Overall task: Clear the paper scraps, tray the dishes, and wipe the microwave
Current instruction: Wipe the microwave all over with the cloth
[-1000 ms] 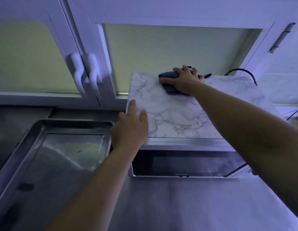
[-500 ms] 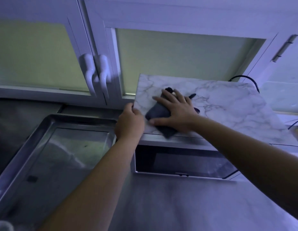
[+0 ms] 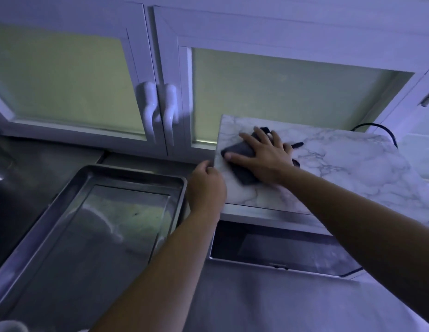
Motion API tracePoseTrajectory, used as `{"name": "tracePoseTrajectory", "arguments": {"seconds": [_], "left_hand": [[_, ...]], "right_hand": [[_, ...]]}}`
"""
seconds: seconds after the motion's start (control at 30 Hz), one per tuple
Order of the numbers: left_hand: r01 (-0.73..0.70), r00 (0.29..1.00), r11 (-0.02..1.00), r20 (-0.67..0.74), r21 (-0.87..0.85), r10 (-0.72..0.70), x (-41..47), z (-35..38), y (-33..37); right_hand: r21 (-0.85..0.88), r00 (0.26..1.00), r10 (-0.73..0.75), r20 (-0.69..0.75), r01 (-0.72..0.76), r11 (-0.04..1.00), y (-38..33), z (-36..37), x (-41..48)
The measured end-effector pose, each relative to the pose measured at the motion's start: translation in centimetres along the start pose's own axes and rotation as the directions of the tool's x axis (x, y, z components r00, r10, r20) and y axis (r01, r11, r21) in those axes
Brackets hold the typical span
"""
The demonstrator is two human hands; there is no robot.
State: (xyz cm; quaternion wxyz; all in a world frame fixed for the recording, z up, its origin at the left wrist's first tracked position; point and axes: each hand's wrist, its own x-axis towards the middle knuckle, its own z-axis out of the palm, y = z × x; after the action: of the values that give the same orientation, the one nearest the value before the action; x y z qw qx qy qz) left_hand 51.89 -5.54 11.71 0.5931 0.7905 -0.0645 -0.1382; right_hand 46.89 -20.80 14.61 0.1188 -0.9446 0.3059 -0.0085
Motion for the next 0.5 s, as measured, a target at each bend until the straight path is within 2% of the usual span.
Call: {"name": "tracePoseTrajectory", "arguments": {"seconds": [0.13, 0.27, 0.5], "left_hand": [[0.007, 0.998, 0.997, -0.068, -0.074, -0.012, -0.8, -0.1, 0.5], [0.001, 0.997, 0.990, -0.075, -0.140, -0.012, -1.6, -0.3, 1.0], [-0.041, 0.993, 0.963, -0.114, -0.266, 0.011, -1.9, -0.7, 1.1]], "right_hand": [[-0.002, 0.994, 0.101, -0.029, -0.101, 0.995, -3.4, -0.3, 7.6], [-0.013, 0.993, 0.118, -0.024, -0.118, 0.993, -5.7, -0.3, 10.8], [-0.035, 0.998, -0.037, 0.042, 0.038, 0.999, -5.7, 0.1, 6.4]]}}
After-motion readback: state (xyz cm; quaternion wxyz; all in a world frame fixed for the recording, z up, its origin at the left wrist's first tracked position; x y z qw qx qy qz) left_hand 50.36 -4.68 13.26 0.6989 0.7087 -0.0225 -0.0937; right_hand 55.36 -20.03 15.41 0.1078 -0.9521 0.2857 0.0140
